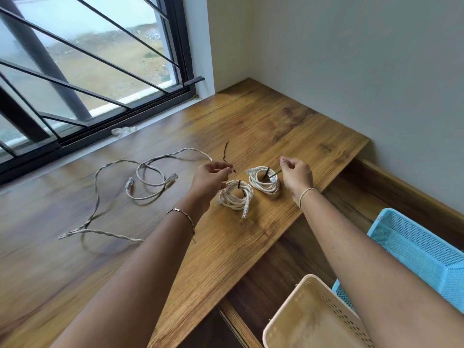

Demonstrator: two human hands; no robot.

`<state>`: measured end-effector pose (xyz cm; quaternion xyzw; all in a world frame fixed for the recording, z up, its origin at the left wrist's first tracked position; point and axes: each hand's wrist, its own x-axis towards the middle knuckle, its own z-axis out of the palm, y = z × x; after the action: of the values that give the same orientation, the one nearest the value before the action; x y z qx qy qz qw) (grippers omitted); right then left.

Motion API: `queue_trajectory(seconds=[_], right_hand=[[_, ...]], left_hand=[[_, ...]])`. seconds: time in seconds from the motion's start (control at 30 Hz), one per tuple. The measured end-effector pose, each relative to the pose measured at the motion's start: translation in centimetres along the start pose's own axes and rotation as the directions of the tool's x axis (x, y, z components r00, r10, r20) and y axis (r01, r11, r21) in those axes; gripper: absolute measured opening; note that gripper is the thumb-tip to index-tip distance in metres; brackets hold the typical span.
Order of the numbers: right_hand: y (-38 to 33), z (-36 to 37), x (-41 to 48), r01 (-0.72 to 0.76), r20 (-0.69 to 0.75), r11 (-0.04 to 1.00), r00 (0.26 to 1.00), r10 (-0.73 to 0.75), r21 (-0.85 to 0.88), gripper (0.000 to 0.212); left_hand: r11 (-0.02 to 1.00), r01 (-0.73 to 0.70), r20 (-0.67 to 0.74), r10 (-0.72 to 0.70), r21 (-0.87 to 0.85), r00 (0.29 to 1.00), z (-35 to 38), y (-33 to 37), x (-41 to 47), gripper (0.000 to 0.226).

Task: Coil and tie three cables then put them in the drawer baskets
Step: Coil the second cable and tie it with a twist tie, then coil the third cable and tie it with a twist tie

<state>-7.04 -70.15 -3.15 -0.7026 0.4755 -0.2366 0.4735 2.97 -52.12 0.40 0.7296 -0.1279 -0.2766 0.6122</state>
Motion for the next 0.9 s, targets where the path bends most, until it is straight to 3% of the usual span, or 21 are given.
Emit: queue_trajectory(seconds=[0.33,0.63,0.9], right_hand=[[-1.9,0.2,-1.7,0.045,0.064,0.997,0.997,-0.049,0.062,0.058],[-4.2,1.6,-4.6,0.162,0.064,0.985,0.985,-0.158,-0.06,0.039],[-7.4,6.9,-11.4,0.421,0.285,0.897,0.884,-0.371,-0.137,0.015]], left_hand=[[1.0,0.001,-0.006,-0.001,-0.007,1.0,-1.5,0.3,-0.8,0.012],[0.999,-0.012,-0.018,0.011,-0.052,1.0,-4.2,0.7,-2.7,0.013],[0.998,-0.069,-0.077,0.07,0.015,0.995,-10.3,0.1,-6.4,0.013]])
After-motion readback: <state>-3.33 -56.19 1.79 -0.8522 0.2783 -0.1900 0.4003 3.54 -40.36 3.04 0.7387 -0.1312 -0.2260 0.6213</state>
